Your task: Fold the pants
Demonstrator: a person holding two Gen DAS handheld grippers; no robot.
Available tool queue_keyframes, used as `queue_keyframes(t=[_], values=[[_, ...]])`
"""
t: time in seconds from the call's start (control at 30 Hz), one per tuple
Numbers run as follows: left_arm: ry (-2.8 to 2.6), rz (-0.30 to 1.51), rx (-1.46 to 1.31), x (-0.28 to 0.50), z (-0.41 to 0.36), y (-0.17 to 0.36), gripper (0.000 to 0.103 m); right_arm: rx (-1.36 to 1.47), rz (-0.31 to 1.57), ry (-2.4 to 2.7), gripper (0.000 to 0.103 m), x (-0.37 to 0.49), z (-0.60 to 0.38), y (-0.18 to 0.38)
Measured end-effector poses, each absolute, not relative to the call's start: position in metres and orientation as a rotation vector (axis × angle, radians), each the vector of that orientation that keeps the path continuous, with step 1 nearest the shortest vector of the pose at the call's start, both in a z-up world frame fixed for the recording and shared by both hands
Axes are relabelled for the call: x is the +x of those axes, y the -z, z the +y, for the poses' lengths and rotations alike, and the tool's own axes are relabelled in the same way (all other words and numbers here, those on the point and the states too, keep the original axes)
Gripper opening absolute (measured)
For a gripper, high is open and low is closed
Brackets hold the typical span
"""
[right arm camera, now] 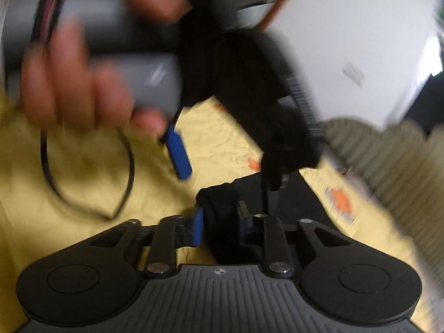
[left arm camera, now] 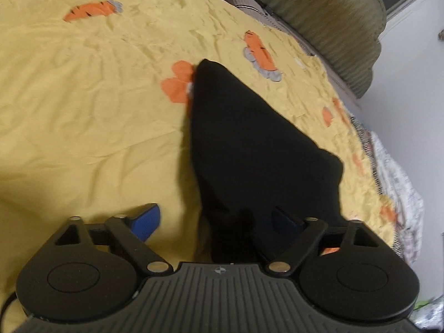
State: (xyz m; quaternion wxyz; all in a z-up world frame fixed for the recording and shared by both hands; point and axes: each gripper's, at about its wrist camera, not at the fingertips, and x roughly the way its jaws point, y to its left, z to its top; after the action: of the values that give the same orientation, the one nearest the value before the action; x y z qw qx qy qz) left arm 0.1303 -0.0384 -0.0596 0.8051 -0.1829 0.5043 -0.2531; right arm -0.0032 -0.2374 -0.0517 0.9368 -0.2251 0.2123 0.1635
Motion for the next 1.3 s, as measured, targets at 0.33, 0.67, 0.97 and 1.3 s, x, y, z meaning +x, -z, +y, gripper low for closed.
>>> queue_keyframes(t=[0.33,0.67,0.97,1.3], values=[[0.573,1.108,-0.468,0.138,-0.057,0.076,0.021,-0.043,0.456,-0.155,0.024,-0.023,-0.359,0.017],[0.589,1.088,-0.557,0.142,-0.054,0.084,0.032,0.875,0.628,-0.137,0.041,0.003,-0.538,0.091],[0.580,0.970,-0.428,0.129,-0.055,0.062,0.018,0.774,0.646,-0.162,0.024,0.013,-0.507,0.072],[0.377,0.866,-0.207,0.096,-0.001,0.007,0.018,0.784,0.619,-0.333,0.022,0.020,-0.432,0.059]])
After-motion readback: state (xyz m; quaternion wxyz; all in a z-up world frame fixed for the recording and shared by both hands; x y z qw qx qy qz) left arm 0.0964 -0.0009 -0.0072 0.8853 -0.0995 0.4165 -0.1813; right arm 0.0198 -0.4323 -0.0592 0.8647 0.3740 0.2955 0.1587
